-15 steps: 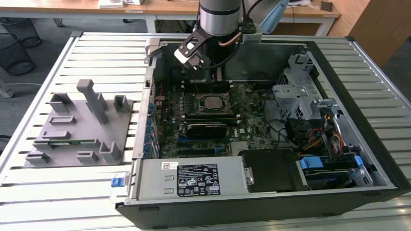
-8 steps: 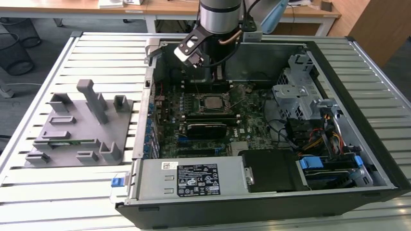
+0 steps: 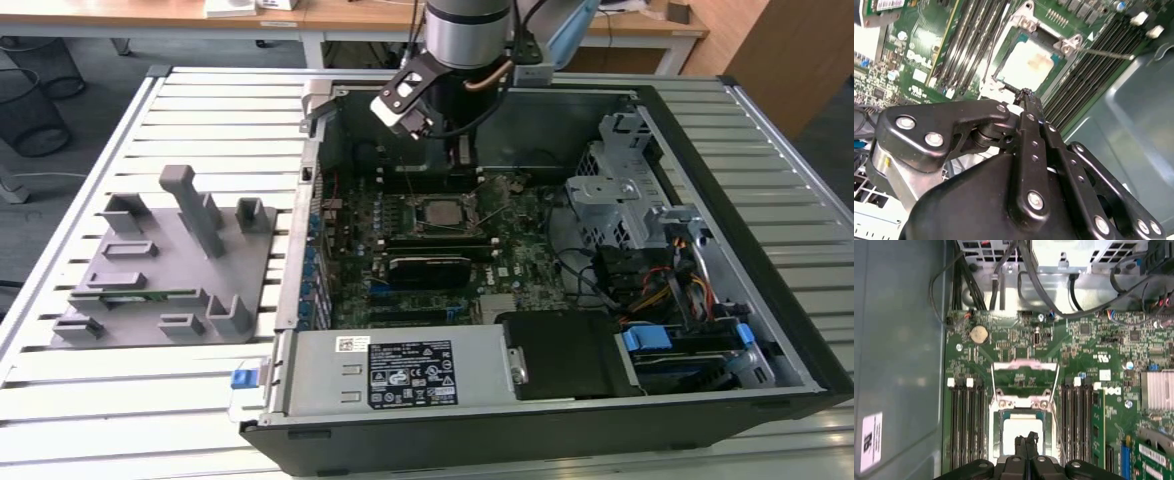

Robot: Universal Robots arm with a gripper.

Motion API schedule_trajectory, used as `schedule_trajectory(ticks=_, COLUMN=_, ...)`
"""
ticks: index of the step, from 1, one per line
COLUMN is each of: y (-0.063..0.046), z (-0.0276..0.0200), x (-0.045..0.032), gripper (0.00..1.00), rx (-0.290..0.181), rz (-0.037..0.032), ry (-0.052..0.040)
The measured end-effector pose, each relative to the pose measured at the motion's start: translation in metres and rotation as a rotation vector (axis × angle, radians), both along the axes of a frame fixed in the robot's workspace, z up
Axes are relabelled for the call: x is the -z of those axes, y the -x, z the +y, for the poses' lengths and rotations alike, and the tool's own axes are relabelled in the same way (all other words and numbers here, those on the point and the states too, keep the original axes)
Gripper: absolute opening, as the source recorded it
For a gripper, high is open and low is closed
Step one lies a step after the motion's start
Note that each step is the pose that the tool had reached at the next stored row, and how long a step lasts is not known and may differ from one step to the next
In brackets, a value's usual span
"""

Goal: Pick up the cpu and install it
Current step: 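Close the cpu cover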

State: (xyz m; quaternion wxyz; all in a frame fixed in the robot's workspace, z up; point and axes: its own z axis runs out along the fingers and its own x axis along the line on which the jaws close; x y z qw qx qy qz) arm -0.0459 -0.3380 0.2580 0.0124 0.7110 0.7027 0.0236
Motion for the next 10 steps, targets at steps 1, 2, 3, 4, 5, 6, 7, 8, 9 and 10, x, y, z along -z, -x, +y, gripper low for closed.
schedule_trajectory(ticks=1, y=-0.002, z=-0.0004, x=0.0, gripper=0.11, rx=0.0, rz=0.0005, ry=0.0)
schedule_trajectory(ticks=2, y=-0.004, z=-0.0005, x=0.0, gripper=0.11, rx=0.0, rz=0.0014, ry=0.0)
schedule_trajectory(ticks=3, y=-0.006, z=-0.0007, x=0.0, gripper=0.11, rx=0.0, rz=0.0029, ry=-0.0001)
schedule_trajectory(ticks=4, y=-0.008, z=-0.0009, x=0.0, gripper=0.11, rx=0.0, rz=0.0049, ry=0.0)
schedule_trajectory(ticks=5, y=-0.01, z=-0.0011, x=0.0001, gripper=0.11, rx=0.0, rz=0.0078, ry=-0.0002)
schedule_trajectory(ticks=6, y=-0.012, z=-0.0013, x=0.0001, gripper=0.11, rx=0.0, rz=0.0118, ry=-0.0002)
schedule_trajectory(ticks=7, y=-0.014, z=-0.0014, x=0.0, gripper=0.11, rx=0.0, rz=0.0153, ry=0.0)
schedule_trajectory(ticks=8, y=-0.015, z=-0.0015, x=-0.0001, gripper=0.11, rx=0.0, rz=0.0176, ry=0.0001)
schedule_trajectory(ticks=9, y=-0.015, z=-0.0015, x=-0.0001, gripper=0.11, rx=0.0, rz=0.0194, ry=0.0002)
schedule_trajectory(ticks=10, y=-0.016, z=-0.0017, x=-0.0001, gripper=0.11, rx=0.0, rz=0.0212, ry=-0.0003)
